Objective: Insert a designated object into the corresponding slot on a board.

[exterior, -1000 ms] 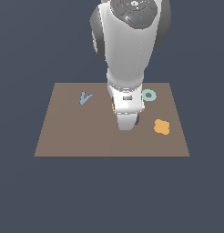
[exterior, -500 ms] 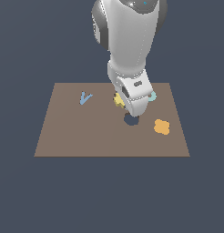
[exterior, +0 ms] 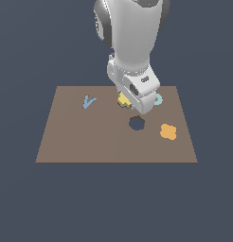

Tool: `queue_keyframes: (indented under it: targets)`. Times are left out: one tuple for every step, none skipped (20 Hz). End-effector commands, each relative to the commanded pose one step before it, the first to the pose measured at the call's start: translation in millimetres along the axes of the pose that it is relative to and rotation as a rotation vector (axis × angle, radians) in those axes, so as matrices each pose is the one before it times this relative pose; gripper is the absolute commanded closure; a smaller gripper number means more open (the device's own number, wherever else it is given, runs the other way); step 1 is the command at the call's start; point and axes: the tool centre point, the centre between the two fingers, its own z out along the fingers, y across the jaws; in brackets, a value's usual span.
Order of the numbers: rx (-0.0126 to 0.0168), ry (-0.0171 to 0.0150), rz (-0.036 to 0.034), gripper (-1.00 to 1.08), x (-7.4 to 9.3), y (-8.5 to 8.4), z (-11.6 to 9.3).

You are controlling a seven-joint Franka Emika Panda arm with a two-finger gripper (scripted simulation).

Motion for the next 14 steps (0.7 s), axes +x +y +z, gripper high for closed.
queue_keyframes:
  targets:
    - [-0.00044,-0.00037,-0.01953,1.08,0.63,-1.78,-0.33]
    - [0.00001,0.0,-0.00359,1.08,0.1,-0.39,-0.02]
    - [0.00001,0.0,-0.00213,1.08,0.06,-0.22,-0.01]
    - [0.0,0.0,-0.00069,1.08,0.02,-0.08,0.0]
    - [0.00043,0.00032,0.0049,1.08,-0.15,0.24,0.24]
    - [0.0,0.0,0.0,1.08,-0.1,-0.09,0.41]
    - [-0.00005,-0.00003,-0.00084,1.08,0.09,-0.05,1.19]
    - [-0.00005,-0.00004,-0.00097,1.08,-0.05,-0.21,2.0]
    - [-0.00005,-0.00005,-0.00129,1.08,-0.05,-0.28,2.6]
    - [-0.00003,-0.00004,-0.00109,1.08,0.01,-0.2,2.0]
    - [-0.00002,-0.00002,-0.00069,1.08,0.02,-0.12,1.2]
    - [0.0,0.0,0.0,1.08,-0.1,-0.11,0.41]
    - [0.0,0.0,0.0,-0.92,0.0,0.0,0.0]
    - [0.0,0.0,0.0,-0.92,0.0,0.0,0.0]
